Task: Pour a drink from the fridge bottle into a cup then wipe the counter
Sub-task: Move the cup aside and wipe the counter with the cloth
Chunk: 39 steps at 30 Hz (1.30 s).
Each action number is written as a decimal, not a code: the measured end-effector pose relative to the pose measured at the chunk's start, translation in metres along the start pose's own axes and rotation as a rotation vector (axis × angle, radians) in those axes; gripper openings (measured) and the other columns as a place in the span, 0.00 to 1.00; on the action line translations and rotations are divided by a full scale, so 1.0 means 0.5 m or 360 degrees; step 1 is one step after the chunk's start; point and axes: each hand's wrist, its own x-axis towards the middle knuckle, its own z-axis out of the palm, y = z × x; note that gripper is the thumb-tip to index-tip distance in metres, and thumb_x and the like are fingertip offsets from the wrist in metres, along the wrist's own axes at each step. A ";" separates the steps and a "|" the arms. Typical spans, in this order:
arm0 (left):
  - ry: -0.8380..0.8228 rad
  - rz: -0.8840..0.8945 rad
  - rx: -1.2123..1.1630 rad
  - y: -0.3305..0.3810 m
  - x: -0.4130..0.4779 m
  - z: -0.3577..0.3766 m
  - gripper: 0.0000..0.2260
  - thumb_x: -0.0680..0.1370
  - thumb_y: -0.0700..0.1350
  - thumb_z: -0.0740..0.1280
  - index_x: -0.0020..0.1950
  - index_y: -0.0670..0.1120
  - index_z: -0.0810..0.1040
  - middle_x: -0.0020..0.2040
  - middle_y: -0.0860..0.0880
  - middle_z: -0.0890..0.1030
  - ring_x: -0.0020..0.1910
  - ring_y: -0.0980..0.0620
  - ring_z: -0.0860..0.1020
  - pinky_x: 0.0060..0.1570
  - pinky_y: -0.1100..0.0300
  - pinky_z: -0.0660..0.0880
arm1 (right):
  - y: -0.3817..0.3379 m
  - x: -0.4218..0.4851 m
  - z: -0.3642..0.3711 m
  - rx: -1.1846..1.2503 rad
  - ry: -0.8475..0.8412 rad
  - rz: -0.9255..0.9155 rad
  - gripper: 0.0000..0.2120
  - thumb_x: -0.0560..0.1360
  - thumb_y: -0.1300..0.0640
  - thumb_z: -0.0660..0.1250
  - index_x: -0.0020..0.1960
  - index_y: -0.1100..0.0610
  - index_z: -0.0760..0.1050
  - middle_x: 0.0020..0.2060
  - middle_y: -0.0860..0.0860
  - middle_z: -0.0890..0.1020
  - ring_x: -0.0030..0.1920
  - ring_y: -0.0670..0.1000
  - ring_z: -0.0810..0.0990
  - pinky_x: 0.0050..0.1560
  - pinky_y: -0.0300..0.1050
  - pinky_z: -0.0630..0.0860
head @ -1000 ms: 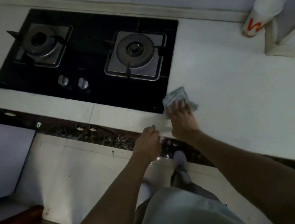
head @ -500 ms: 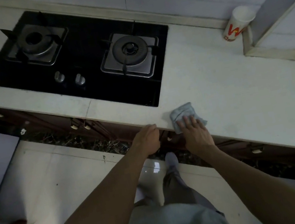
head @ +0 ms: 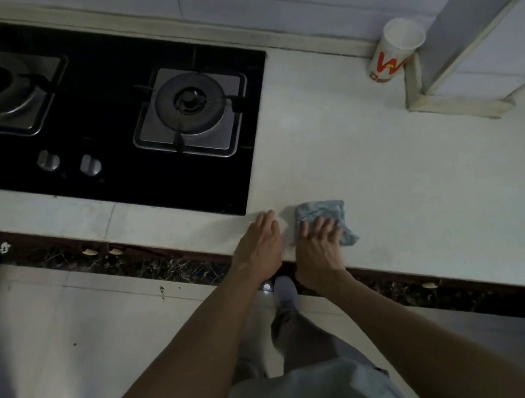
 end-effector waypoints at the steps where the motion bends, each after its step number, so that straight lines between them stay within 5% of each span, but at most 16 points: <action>1: 0.0009 -0.0023 -0.0006 -0.001 0.011 -0.003 0.18 0.79 0.38 0.58 0.69 0.36 0.68 0.74 0.39 0.63 0.74 0.43 0.61 0.71 0.54 0.65 | 0.009 0.015 -0.011 -0.0014 0.0026 -0.0077 0.38 0.78 0.52 0.59 0.78 0.65 0.43 0.74 0.73 0.48 0.74 0.75 0.47 0.72 0.72 0.46; 5: 0.0079 -0.0140 -0.0055 -0.012 0.054 -0.022 0.15 0.79 0.38 0.57 0.64 0.37 0.74 0.63 0.40 0.73 0.66 0.43 0.68 0.64 0.53 0.69 | 0.022 0.121 -0.082 -0.0152 0.0068 -0.0257 0.40 0.76 0.51 0.62 0.78 0.64 0.44 0.75 0.71 0.49 0.74 0.73 0.49 0.72 0.72 0.46; 10: 0.0058 -0.0143 0.0035 -0.003 0.112 -0.020 0.21 0.78 0.39 0.59 0.71 0.36 0.68 0.73 0.39 0.66 0.74 0.44 0.62 0.74 0.56 0.61 | 0.028 0.270 -0.186 -0.0238 0.0103 -0.0389 0.42 0.74 0.52 0.66 0.77 0.66 0.46 0.74 0.71 0.52 0.74 0.72 0.52 0.72 0.72 0.48; 16: -0.0022 -0.0003 0.0339 0.033 0.183 -0.011 0.23 0.79 0.45 0.60 0.72 0.37 0.66 0.76 0.37 0.62 0.76 0.39 0.58 0.74 0.46 0.59 | 0.051 0.451 -0.263 -0.0291 0.0090 -0.0382 0.40 0.75 0.52 0.63 0.77 0.65 0.46 0.74 0.72 0.50 0.73 0.74 0.50 0.70 0.73 0.50; 24: -0.0134 -0.0116 0.0102 0.144 0.263 -0.056 0.30 0.80 0.45 0.63 0.79 0.45 0.56 0.81 0.44 0.48 0.79 0.40 0.50 0.74 0.38 0.55 | 0.121 0.622 -0.354 -0.0379 0.0090 -0.0415 0.42 0.74 0.54 0.65 0.77 0.63 0.43 0.75 0.68 0.51 0.74 0.71 0.53 0.72 0.70 0.49; 28: -0.0282 -0.0174 0.0133 0.161 0.288 -0.044 0.24 0.78 0.44 0.64 0.74 0.43 0.66 0.79 0.44 0.53 0.77 0.40 0.53 0.70 0.34 0.60 | 0.142 0.642 -0.364 -0.0418 0.0161 -0.0439 0.43 0.75 0.51 0.65 0.78 0.63 0.41 0.75 0.67 0.49 0.75 0.69 0.52 0.73 0.68 0.49; 33: -0.0438 -0.0214 0.0131 0.160 0.296 -0.044 0.25 0.79 0.41 0.63 0.76 0.44 0.63 0.80 0.44 0.51 0.78 0.40 0.50 0.72 0.34 0.57 | 0.169 0.599 -0.364 -0.0417 0.0118 -0.0418 0.41 0.76 0.50 0.64 0.78 0.62 0.44 0.75 0.66 0.53 0.74 0.68 0.55 0.72 0.67 0.54; 39: -0.0485 -0.0208 0.0099 0.159 0.296 -0.056 0.23 0.79 0.41 0.63 0.74 0.45 0.66 0.79 0.45 0.52 0.78 0.41 0.52 0.71 0.37 0.61 | 0.278 0.477 -0.341 -0.0431 0.0071 -0.0220 0.33 0.75 0.50 0.65 0.72 0.67 0.59 0.67 0.66 0.65 0.64 0.66 0.69 0.63 0.63 0.71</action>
